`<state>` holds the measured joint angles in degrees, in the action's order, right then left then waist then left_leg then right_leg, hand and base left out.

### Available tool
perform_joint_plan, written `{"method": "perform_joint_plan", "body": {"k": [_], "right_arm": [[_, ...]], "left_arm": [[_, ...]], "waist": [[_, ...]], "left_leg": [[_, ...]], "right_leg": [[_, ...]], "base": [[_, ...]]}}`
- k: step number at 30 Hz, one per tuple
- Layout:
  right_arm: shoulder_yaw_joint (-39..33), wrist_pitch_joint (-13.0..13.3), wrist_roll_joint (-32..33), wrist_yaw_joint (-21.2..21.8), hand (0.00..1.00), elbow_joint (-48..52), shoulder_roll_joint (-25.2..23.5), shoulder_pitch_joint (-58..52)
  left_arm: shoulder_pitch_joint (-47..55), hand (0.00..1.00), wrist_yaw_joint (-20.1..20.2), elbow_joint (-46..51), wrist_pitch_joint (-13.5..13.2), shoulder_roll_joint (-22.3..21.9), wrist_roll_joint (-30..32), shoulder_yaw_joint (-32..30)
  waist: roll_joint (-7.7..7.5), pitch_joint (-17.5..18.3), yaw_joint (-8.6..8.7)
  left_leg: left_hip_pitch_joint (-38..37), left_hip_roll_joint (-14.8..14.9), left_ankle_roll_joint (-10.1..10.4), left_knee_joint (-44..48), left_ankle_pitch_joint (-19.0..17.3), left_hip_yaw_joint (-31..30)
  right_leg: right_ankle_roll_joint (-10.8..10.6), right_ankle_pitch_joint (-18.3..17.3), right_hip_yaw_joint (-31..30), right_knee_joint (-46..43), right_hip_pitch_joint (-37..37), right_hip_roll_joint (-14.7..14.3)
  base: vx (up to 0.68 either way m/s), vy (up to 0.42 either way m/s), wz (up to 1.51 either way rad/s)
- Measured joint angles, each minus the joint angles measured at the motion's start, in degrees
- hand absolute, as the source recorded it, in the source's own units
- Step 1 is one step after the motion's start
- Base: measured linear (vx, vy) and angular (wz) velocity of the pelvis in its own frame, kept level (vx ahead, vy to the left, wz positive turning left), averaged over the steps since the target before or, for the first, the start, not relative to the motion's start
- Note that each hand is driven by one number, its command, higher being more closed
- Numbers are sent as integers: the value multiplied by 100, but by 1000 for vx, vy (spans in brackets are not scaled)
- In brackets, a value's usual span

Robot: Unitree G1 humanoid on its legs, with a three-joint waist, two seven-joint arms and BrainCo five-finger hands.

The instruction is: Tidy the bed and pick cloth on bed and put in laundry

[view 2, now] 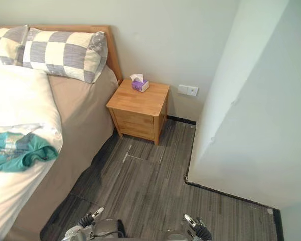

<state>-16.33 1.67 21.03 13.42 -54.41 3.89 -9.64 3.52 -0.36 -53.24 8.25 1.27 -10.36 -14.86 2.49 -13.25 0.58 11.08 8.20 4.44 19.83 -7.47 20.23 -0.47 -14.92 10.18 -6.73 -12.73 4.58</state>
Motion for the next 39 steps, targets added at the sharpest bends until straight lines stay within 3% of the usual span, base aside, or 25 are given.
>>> {"method": "perform_joint_plan", "body": {"k": [1,2,3,4,6,7,9,11,12,14,15,16,17,19,21,23,24,25,27,28,29,32,36,38,39], "right_arm": [[2,9,1,13,0,18,23,-22],[90,9,-43,14,0,-16,45,-25],[372,24,-165,46,0,-36,-8,0],[522,83,-207,133,0,-36,-91,67],[602,175,-213,223,0,-61,-177,223],[608,194,-216,222,0,-79,-172,311],[664,262,-217,227,0,-77,-183,425],[779,318,-228,229,0,-73,-165,538],[801,357,-263,228,0,-54,-160,595],[787,356,-387,228,0,-48,-137,607],[791,337,-442,232,0,-23,-154,648],[799,325,-441,242,0,2,-169,624],[799,317,-440,242,0,6,-168,616],[811,343,-416,239,0,221,-95,521],[837,352,-318,253,0,319,-47,524],[869,362,-301,259,0,422,-48,516],[940,361,-216,271,0,482,-51,471],[958,352,-179,265,0,514,-45,470],[1053,337,-88,221,0,568,-60,465],[1086,336,-88,221,0,559,-65,458],[1131,340,-25,234,0,515,-62,441],[1148,444,162,281,0,516,138,603],[1316,583,251,477,0,420,123,692],[1313,627,245,478,0,345,124,672],[1312,637,244,477,0,325,131,627]], "left_arm": [[16,0,-3,14,3,7,-29,87],[12,0,3,18,3,-5,-43,92],[-29,0,-4,25,9,129,-23,172],[-75,0,2,49,7,193,-27,179],[-143,0,3,63,12,277,-32,184],[-129,0,-3,49,13,258,-30,192],[-88,0,0,30,12,270,-31,197],[-46,0,14,18,28,276,-26,206],[-45,0,14,19,61,275,-25,211],[-45,0,19,29,152,290,-17,300],[-44,0,48,22,222,361,57,406],[-46,0,82,6,291,437,190,557],[-47,0,93,7,300,467,241,600],[-42,0,108,9,331,497,311,815],[-43,0,123,7,332,539,325,1012],[-13,0,172,-1,330,539,316,1115],[-13,0,215,12,315,558,322,1219],[-15,0,255,13,294,560,330,1242],[-7,0,411,24,135,561,426,1267],[-6,0,426,30,102,578,425,1267],[-25,0,420,33,-1,545,424,1266],[75,0,397,140,-112,242,426,1268],[76,0,212,161,-139,175,415,1257],[82,0,149,136,-145,185,417,1250],[111,0,124,131,-189,150,423,1250]], "waist": [[50,-1,-4],[32,4,-65],[-192,24,-53],[-351,24,-50],[-377,-89,-58],[-353,-106,-59],[-327,-117,-92],[-293,-90,-107],[-282,-84,-106],[-286,-62,-115],[-328,-63,-87],[-430,-74,29],[-453,-81,51],[-385,-130,59],[-307,-177,158],[-254,-177,248],[-246,-174,262],[-246,-174,270],[-329,-208,304],[-373,-225,302],[-331,-298,311],[85,-270,296],[73,-245,297],[83,-236,313],[70,-197,313]], "left_leg": [[-10,-88,-70,-814,571,9],[-149,-156,-617,-1049,1162,-15],[-207,-388,-740,-1122,1106,30],[-103,-433,-898,-967,1046,18],[38,-407,-1085,-538,880,277],[-104,-421,-1120,-555,816,683],[-355,-432,-1094,-567,576,1265],[-455,-495,-1143,-595,255,1371],[-572,-620,-1228,-753,125,1359],[-769,-834,-1186,-1045,99,1201],[-990,-1090,-1184,-1283,57,924],[-1184,-1261,-1235,-1369,-9,593],[-1253,-1299,-1225,-1372,-36,484],[-1769,-1332,-1235,-1430,-173,-83],[-2121,-1255,-1241,-1477,-240,-485],[-2329,-1075,-1143,-1475,-327,-978],[-2376,-947,-1066,-1462,-367,-1314],[-2381,-909,-1035,-1469,-378,-1442],[-2403,-838,-762,-1389,-565,-2047],[-2422,-855,-713,-1332,-633,-2131],[-2516,-770,-495,-1200,-827,-2200],[-2641,-358,-192,-1279,-733,-1815],[-2370,-164,21,-707,-368,-1626],[-2178,29,76,-224,-329,-1128],[-2085,187,81,-159,-343,-557]], "right_leg": [[-120,-78,-29,26,-119,-42],[-219,-170,-117,65,-272,-54],[-178,-99,-188,192,-395,90],[-205,82,-169,317,-433,121],[-316,451,-155,457,-614,136],[-382,610,-151,368,-718,176],[-402,693,-120,221,-870,252],[-403,693,6,125,-953,268],[-439,670,80,-200,-882,324],[-568,597,121,-1353,-474,473],[-991,859,109,-2811,120,723],[-1270,1129,-26,-4015,571,876],[-1251,1006,-68,-4332,710,927],[-787,203,24,-5069,1412,954],[-557,-127,54,-4692,1783,882],[-462,-173,-24,-3733,2041,617],[-503,-53,-260,-2797,2199,380],[-495,44,-397,-2421,2256,290],[-513,840,-1220,-646,2361,35],[-556,1012,-1348,-474,2358,36],[-295,1529,-1375,-643,2214,-26],[14,1106,-983,-1057,2212,-260],[179,838,-389,-856,1764,-138],[218,849,13,-547,1340,-38],[226,850,302,-403,1079,5]], "base": [[496,189,-22],[530,171,0],[527,135,13],[567,140,42],[392,139,50],[252,143,42],[253,174,41],[194,96,37],[179,39,45],[202,42,56],[316,53,100],[271,48,110],[384,1,124],[391,-50,112],[326,-137,127],[300,-224,147],[249,-224,104],[333,-321,140],[381,-430,134],[436,-519,111],[285,-334,70],[349,-366,52],[214,-224,68],[178,-182,112],[127,-55,109]]}}
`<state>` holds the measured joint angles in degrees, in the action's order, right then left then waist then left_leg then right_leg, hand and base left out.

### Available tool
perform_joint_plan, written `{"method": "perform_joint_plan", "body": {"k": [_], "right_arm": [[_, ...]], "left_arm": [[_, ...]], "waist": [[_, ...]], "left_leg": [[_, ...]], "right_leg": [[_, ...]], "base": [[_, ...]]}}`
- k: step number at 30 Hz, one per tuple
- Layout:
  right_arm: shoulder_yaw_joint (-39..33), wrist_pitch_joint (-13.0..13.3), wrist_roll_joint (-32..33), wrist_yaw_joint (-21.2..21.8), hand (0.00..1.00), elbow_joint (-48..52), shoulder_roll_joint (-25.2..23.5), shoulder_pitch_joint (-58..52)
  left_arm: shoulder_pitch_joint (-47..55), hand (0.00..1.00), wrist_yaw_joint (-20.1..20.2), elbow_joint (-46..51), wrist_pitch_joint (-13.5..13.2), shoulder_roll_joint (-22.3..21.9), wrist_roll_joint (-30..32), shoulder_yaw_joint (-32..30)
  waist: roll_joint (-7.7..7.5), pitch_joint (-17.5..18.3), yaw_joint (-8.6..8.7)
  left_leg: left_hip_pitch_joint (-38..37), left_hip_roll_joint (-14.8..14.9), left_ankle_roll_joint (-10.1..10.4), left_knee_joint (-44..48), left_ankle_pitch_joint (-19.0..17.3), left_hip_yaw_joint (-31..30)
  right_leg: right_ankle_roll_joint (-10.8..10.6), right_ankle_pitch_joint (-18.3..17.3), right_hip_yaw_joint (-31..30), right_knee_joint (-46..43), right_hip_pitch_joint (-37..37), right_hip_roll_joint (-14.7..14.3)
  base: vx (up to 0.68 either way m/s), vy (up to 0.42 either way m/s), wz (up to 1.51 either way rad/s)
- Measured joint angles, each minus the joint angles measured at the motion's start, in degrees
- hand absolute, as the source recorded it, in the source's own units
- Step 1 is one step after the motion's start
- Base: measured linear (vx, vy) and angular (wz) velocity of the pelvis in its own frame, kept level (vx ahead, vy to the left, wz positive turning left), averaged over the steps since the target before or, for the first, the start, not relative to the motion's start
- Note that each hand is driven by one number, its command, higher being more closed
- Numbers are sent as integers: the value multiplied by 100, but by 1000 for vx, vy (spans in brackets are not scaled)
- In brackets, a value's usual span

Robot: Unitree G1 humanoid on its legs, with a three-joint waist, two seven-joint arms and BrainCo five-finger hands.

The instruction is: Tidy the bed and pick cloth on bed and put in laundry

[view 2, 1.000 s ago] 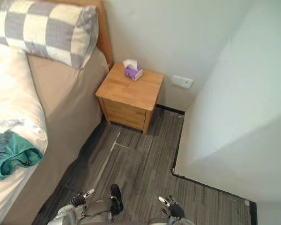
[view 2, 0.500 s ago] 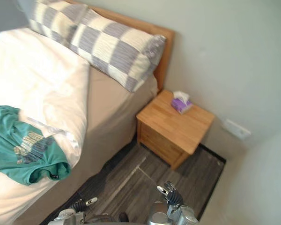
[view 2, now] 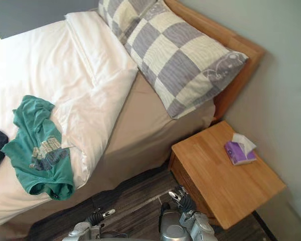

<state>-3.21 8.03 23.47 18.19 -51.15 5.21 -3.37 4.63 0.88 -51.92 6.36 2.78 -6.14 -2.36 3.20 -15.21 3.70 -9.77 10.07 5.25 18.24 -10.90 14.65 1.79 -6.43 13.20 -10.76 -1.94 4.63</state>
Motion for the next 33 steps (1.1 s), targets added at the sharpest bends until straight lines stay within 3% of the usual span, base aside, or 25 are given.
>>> {"method": "perform_joint_plan", "body": {"k": [2,4,9,13,16,21,23,25,27,33], "right_arm": [[20,27,-10,1,0,-15,-5,42],[138,40,-15,2,0,-51,-24,122],[298,-90,-19,-54,0,-184,-131,184],[275,-91,-3,-135,0,-193,-117,141],[222,-77,49,-275,0,-220,-119,119],[85,121,59,-500,0,-243,-140,85],[115,156,54,-522,0,-57,-250,89],[183,9,49,-762,0,558,-356,36],[82,-64,49,-1018,0,1017,-316,-102],[-66,-195,-729,-1579,0,1871,-128,-50]], "left_arm": [[4,0,1,0,-74,-40,29,18],[51,0,-69,-12,-108,6,63,5],[66,0,-125,-15,-201,178,63,-54],[90,0,-149,-177,-207,176,116,-38],[84,0,-174,-315,-246,140,87,86],[48,0,-200,-363,-203,190,-118,268],[70,0,-120,-317,-174,247,-142,298],[78,0,-90,-237,-63,381,-128,452],[73,0,-80,-244,9,401,-107,610],[55,0,-125,-160,29,396,-14,753]], "waist": [[65,45,-55],[191,155,-112],[-10,260,-174],[6,455,-132],[64,544,-13],[-47,520,-14],[-159,556,-19],[-257,537,13],[-313,541,181],[-218,520,201]], "left_leg": [[98,6,-23,-431,96,325],[95,-51,-77,-980,289,416],[198,-89,-81,-1235,291,319],[188,-149,-91,-1386,428,287],[-131,-225,16,-2022,714,297],[-401,-309,41,-2228,735,415],[-289,-323,24,-2203,659,573],[-94,-293,-41,-2078,658,557],[2,-334,-106,-2019,702,356],[-51,-365,-119,-2327,913,81]], "right_leg": [[-9,4,48,3,-66,38],[-165,7,8,36,-34,7],[-252,56,43,310,-50,-6],[-290,88,49,409,-65,23],[-316,153,171,463,-100,42],[-368,130,216,265,-185,143],[-338,130,74,221,-8,126],[-419,169,-553,426,83,-150],[-386,72,-1030,448,52,-324],[-247,10,-1126,203,67,-365]], "base": [[108,-3,85],[60,67,49],[10,47,31],[-9,-3,1],[-10,-8,6],[-74,37,-3],[-140,45,-36],[-35,-27,-29],[30,-50,37],[56,-24,33]]}}
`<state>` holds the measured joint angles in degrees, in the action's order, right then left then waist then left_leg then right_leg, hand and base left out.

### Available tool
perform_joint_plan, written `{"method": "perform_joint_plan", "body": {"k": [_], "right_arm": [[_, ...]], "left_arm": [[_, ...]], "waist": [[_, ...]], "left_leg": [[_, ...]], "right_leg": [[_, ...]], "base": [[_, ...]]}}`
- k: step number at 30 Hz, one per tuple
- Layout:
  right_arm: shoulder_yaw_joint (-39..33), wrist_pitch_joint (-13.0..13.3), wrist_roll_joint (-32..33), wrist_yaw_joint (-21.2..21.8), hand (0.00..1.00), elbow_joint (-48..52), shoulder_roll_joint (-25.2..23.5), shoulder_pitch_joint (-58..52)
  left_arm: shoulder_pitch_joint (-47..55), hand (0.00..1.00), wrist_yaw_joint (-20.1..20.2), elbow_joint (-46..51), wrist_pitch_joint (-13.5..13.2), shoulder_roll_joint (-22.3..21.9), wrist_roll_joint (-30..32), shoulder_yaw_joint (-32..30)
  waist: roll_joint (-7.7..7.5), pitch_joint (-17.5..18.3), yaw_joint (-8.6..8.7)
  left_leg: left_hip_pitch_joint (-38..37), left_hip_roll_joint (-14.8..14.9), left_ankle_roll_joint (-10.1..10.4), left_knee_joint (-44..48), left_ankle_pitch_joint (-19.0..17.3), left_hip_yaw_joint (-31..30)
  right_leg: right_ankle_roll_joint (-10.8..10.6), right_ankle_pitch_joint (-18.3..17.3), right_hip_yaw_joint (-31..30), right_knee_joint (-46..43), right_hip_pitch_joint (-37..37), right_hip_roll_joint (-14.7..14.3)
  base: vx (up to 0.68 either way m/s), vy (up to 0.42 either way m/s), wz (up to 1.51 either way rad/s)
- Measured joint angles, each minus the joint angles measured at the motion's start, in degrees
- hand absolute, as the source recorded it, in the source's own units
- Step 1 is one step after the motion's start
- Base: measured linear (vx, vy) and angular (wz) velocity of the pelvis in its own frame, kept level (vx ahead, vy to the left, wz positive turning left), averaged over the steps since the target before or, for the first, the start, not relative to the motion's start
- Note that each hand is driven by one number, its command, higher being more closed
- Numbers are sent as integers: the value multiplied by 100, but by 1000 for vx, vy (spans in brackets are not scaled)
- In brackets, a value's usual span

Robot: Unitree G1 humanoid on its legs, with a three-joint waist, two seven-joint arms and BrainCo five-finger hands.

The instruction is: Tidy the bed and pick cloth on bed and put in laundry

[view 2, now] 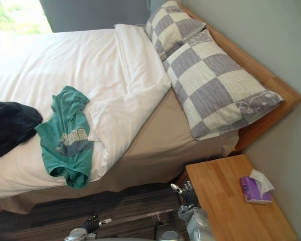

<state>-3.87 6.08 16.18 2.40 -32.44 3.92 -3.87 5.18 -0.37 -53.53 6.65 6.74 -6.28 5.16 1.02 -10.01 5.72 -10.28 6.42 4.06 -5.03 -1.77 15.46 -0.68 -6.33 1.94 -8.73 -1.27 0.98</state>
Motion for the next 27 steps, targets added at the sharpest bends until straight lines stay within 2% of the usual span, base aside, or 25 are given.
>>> {"method": "perform_joint_plan", "body": {"k": [3,8,10,13,17,20,22,27], "right_arm": [[0,-102,-474,-42,0,468,57,304],[15,-260,-1249,40,0,1626,581,1150],[175,-383,-1508,217,0,2016,849,1532],[475,-392,-1769,372,0,2251,1046,1899],[597,-358,-2081,411,0,2262,1080,2322],[691,-145,-2597,301,0,2265,1148,2775],[848,83,-3183,42,0,2266,1455,3248],[928,197,-3896,-313,0,2251,1707,3902]], "left_arm": [[13,0,7,4,-81,3,-43,-2],[37,0,45,-4,-130,32,-42,-72],[37,0,65,-10,-99,58,-42,-74],[33,0,162,-11,-55,67,-42,-80],[-2,0,184,-21,-3,95,-58,-87],[-190,0,179,-28,-17,152,-190,-87],[-393,0,174,-4,-78,143,-355,-87],[-644,0,174,41,-138,150,-491,-137]], "waist": [[8,0,-42],[-9,10,-39],[-22,16,-42],[-24,14,-54],[-41,-49,-71],[-35,-396,-82],[126,-741,-199],[339,-1275,-256]], "left_leg": [[-63,35,9,-19,3,49],[-77,31,32,-51,28,124],[-50,31,28,-78,52,123],[0,31,23,-79,73,121],[286,-9,-11,4,123,99],[677,-39,-95,580,-87,-30],[1158,-33,-173,1218,-368,-87],[1706,-123,-282,1545,-412,-215]], "right_leg": [[3,-2,-178,-56,2,-59],[2,-2,-273,-78,49,-72],[2,-2,-275,-87,80,-72],[2,-2,-259,-90,121,-65],[5,14,-230,-190,392,20],[5,18,-207,-297,510,119],[4,18,-212,-429,732,169],[-13,28,-140,-617,1148,300]], "base": [[20,-20,-9],[-35,-13,-8],[-35,-16,0],[-5,-11,3],[-1,2,10],[-47,1,17],[-97,13,10],[-87,55,18]]}}
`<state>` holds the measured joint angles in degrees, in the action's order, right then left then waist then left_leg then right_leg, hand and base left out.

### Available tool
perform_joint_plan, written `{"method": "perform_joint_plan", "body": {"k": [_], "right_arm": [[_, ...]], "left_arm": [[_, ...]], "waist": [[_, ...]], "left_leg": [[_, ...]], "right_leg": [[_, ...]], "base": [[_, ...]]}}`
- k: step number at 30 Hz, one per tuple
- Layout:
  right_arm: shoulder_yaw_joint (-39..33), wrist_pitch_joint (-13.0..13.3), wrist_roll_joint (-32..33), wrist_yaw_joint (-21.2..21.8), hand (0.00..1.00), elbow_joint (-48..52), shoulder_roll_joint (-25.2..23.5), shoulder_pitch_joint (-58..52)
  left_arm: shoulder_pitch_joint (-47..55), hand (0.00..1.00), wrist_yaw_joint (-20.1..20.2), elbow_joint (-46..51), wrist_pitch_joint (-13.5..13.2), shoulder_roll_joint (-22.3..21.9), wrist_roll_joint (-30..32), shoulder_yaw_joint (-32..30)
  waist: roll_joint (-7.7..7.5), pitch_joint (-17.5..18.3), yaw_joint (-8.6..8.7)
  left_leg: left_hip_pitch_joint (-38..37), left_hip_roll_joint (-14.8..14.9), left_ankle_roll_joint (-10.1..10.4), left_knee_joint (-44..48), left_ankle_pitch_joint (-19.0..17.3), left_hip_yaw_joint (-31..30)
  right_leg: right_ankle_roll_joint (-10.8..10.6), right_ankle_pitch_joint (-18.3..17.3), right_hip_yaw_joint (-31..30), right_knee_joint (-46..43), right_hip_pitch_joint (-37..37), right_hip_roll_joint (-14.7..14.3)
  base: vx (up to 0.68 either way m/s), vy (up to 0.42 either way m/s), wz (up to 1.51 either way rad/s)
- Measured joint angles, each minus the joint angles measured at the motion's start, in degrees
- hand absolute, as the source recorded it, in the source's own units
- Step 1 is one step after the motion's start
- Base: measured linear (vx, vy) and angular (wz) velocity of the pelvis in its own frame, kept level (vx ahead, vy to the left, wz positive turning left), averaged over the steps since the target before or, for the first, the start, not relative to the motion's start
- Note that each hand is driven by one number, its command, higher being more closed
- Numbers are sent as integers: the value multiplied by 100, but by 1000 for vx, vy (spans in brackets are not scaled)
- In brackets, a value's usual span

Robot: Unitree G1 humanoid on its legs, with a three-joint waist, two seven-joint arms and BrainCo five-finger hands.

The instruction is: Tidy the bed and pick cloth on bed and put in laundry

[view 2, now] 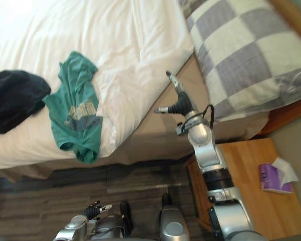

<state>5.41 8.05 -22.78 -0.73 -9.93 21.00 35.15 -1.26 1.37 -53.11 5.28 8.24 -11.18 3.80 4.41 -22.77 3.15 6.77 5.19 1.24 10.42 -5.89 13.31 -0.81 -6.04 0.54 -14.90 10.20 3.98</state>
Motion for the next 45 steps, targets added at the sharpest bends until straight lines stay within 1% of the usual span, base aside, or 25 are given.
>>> {"method": "perform_joint_plan", "body": {"k": [1,3,5,8,11,12,13,15,16,17,21,24,25,27,28,29,31,33,34,37,41,45], "right_arm": [[56,0,-260,-78,0,-8,6,146],[134,-15,-493,-158,0,-11,41,236],[248,-41,-649,-203,0,-29,76,356],[541,-162,-796,-258,0,-131,226,640],[737,-411,-813,-340,0,-338,274,976],[795,-534,-855,-365,0,-355,380,1017],[876,-625,-866,-368,0,-372,482,1021],[958,-755,-889,-367,0,-469,513,1146],[987,-883,-888,-364,0,-582,528,1300],[993,-929,-887,-363,0,-612,548,1346],[1100,-1219,-827,-361,0,-746,749,1701],[1143,-1357,-696,-362,0,-808,930,1908],[1152,-1426,-670,-361,0,-827,991,2057],[1185,-1472,-668,-359,0,-902,1073,2232],[1221,-1536,-657,-352,100,-976,1153,2354],[1218,-1604,-645,-351,100,-988,1201,2405],[1266,-1737,-491,-331,100,-1006,1310,2540],[1307,-1892,-428,-290,100,-1008,1465,2674],[1321,-2026,-290,-258,100,-1012,1509,2801],[1322,-2226,-60,-206,100,-1020,1609,2977],[1308,-2227,363,-210,100,-1038,1622,3005],[1262,-2197,769,-209,100,-1148,1622,2916]], "left_arm": [[-33,0,3,11,-46,-1,-75,-35],[-91,0,2,11,-108,1,-69,-54],[-142,0,3,12,-130,3,-70,-54],[-211,0,4,14,-203,-8,-69,-46],[-255,0,14,16,-228,-5,-69,-44],[-295,0,44,14,-228,-15,-69,-36],[-318,0,85,19,-235,-20,-69,-38],[-343,0,92,26,-255,1,-68,-44],[-372,0,98,25,-256,-10,-67,-35],[-381,0,101,26,-258,-19,-68,-34],[-400,0,105,30,-295,2,-69,-36],[-401,0,105,30,-290,13,-68,20],[-414,0,104,32,-268,30,-67,28],[-449,0,97,31,-196,48,-66,60],[-463,0,78,31,-175,50,-67,75],[-469,0,73,30,-155,44,-67,82],[-496,0,73,30,-82,54,-69,120],[-576,0,69,32,-57,59,-70,273],[-598,0,70,32,-43,55,-72,313],[-620,0,73,32,-34,43,-113,365],[-621,0,70,35,-45,77,-155,517],[-621,0,77,39,-58,82,-127,579]], "waist": [[28,-115,-12],[51,-218,-43],[62,-275,-72],[83,-317,-117],[132,-342,-147],[181,-377,-184],[187,-379,-271],[191,-381,-314],[230,-434,-314],[243,-443,-314],[271,-463,-405],[320,-486,-409],[321,-485,-419],[342,-495,-424],[366,-506,-436],[386,-514,-450],[417,-526,-533],[490,-555,-582],[524,-558,-595],[576,-570,-605],[616,-545,-588],[628,-546,-558]], "left_leg": [[123,-36,-37,18,35,-37],[241,-60,-46,91,42,-99],[348,-93,-72,91,59,-134],[517,-148,-106,107,82,-149],[808,-215,-136,184,101,-243],[875,-241,-155,198,113,-307],[918,-248,-157,216,114,-311],[1056,-272,-166,275,119,-352],[1104,-310,-199,283,142,-418],[1123,-321,-205,289,147,-433],[1321,-366,-241,368,169,-468],[1421,-414,-278,372,203,-544],[1537,-432,-286,364,239,-549],[1657,-456,-295,359,286,-565],[1743,-473,-299,358,320,-586],[1805,-480,-295,359,341,-602],[1935,-488,-290,357,379,-605],[2006,-501,-285,327,426,-630],[2041,-520,-286,229,501,-634],[2085,-540,-270,58,617,-624],[2113,-533,-253,16,644,-556],[1933,-533,-250,-44,656,-476]], "right_leg": [[-5,6,17,-49,128,51],[-5,6,37,-114,231,100],[-5,6,37,-133,323,131],[-5,6,56,-184,531,196],[-7,7,143,-224,743,274],[-10,7,229,-225,761,312],[-10,7,234,-249,804,323],[-27,-4,263,-338,943,359],[-37,-11,324,-358,961,404],[-39,-12,338,-368,970,416],[-42,-14,371,-461,1142,471],[-50,-19,493,-492,1202,531],[-51,-19,501,-530,1336,553],[-62,-11,529,-574,1475,588],[-63,-11,542,-612,1565,608],[-68,-6,557,-624,1624,616],[-72,-3,559,-680,1780,629],[-72,-3,578,-716,1872,643],[-81,6,581,-723,1951,658],[-82,12,587,-776,2112,694],[-83,10,522,-840,2235,698],[-83,11,458,-830,2129,696]], "base": [[2,32,14],[25,25,17],[42,31,15],[22,33,12],[-2,36,22],[-4,34,24],[-3,31,19],[-13,21,16],[-20,25,25],[-27,33,19],[-30,26,10],[-32,20,17],[-44,18,13],[-29,9,12],[-15,0,13],[-11,-4,10],[-8,-13,6],[-19,-23,9],[-20,-24,11],[-13,-34,4],[6,-42,-8],[19,-25,-11]]}}
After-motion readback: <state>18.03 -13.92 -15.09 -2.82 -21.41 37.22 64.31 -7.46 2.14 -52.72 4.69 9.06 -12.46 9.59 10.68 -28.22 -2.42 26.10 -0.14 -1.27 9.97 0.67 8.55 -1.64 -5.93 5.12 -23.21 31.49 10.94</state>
